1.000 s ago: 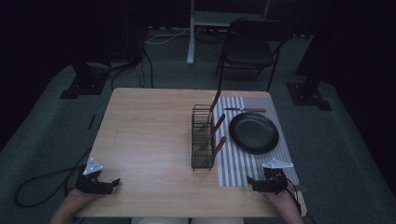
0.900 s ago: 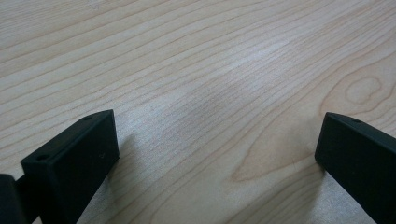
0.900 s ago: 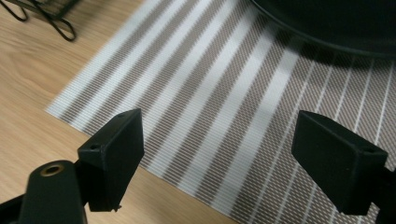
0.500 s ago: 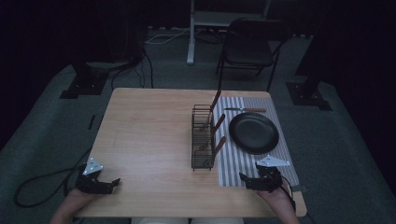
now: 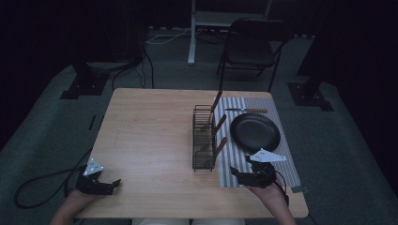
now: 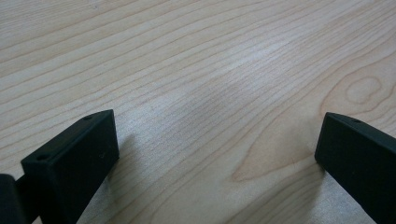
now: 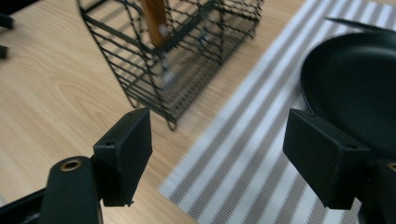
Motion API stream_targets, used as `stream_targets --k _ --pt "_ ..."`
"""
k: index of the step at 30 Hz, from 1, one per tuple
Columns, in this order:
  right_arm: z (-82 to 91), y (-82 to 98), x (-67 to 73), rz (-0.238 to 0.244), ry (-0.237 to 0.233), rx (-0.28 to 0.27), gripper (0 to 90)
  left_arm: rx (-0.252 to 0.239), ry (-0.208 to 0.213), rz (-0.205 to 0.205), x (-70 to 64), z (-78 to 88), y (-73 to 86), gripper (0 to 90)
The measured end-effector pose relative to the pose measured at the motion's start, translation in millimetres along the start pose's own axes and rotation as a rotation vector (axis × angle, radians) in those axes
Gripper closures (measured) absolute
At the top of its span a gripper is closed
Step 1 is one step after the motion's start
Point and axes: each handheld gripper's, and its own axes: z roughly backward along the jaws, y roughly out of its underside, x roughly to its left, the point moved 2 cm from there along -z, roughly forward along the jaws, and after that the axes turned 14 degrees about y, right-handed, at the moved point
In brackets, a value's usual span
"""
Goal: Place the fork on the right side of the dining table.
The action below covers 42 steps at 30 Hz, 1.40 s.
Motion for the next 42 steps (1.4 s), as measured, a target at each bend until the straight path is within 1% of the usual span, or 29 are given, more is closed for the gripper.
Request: stream_targets --k 3,4,6,7,8,13,17,22,26,28,32,35,36,37,39,42 --pt "2.4 -8.2 4.7 0.006 -0.011 -0.016 25.1 0.0 0.0 0.0 0.0 0.0 0.0 0.0" --pt "3.1 -10.8 6.1 0.005 -0.009 -0.021 25.2 0.0 0.0 0.0 0.0 0.0 0.0 0.0" --pt "3.5 -15.8 7.6 0.003 -0.02 -0.027 25.3 0.0 0.0 0.0 0.0 0.0 0.0 0.0" --pt "3.7 -18.3 8.3 -0.002 -0.018 -0.032 27.7 0.0 0.0 0.0 0.0 0.0 0.0 0.0" --pt "4.0 -20.8 9.1 -0.006 -0.019 -0.037 28.2 0.0 0.0 0.0 0.0 0.0 0.0 0.0" --pt "5.7 -33.3 14.1 -0.017 -0.034 -0.07 28.2 0.0 0.0 0.0 0.0 0.0 0.0 0.0" --pt "3.5 -43.2 19.4 -0.026 -0.047 -0.086 30.2 0.0 0.0 0.0 0.0 0.0 0.0 0.0" --pt "0.6 -55.6 24.4 -0.031 -0.046 -0.1 32.4 -0.001 0.0 0.001 -0.1 -0.1 0.0 0.0" --pt "-1.4 -64.3 23.9 -0.08 -0.031 -0.12 34.2 -0.001 0.0 0.0 0.0 -0.1 0.0 0.0" --pt "-1.7 -67.8 24.7 -0.09 -0.027 -0.129 34.7 0.0 0.0 0.0 0.0 0.0 0.0 0.0" --pt "-3.7 -73.3 27.9 -0.081 -0.011 -0.127 42.8 -0.002 0.0 0.002 -0.1 -0.1 0.0 0.0" --pt "-4.6 -75.1 30.4 -0.076 0.0 -0.121 51.1 -0.002 0.0 0.001 -0.1 -0.1 0.0 0.0" --pt "-4.8 -75.4 31.1 -0.072 0.0 -0.117 55.0 -0.002 0.0 0.002 -0.1 -0.1 0.0 0.0" --pt "-5.2 -75.5 32.1 -0.069 -0.005 -0.113 56.5 -0.002 0.0 0.001 -0.1 -0.1 0.0 0.0" --pt "-5.5 -75.4 33.6 -0.059 -0.007 -0.113 62.5 -0.002 0.0 0.001 -0.1 -0.1 0.0 0.0" --pt "-6.3 -75.4 34.5 -0.065 -0.013 -0.106 69.0 -0.001 0.0 0.001 -0.1 0.0 0.0 0.0"
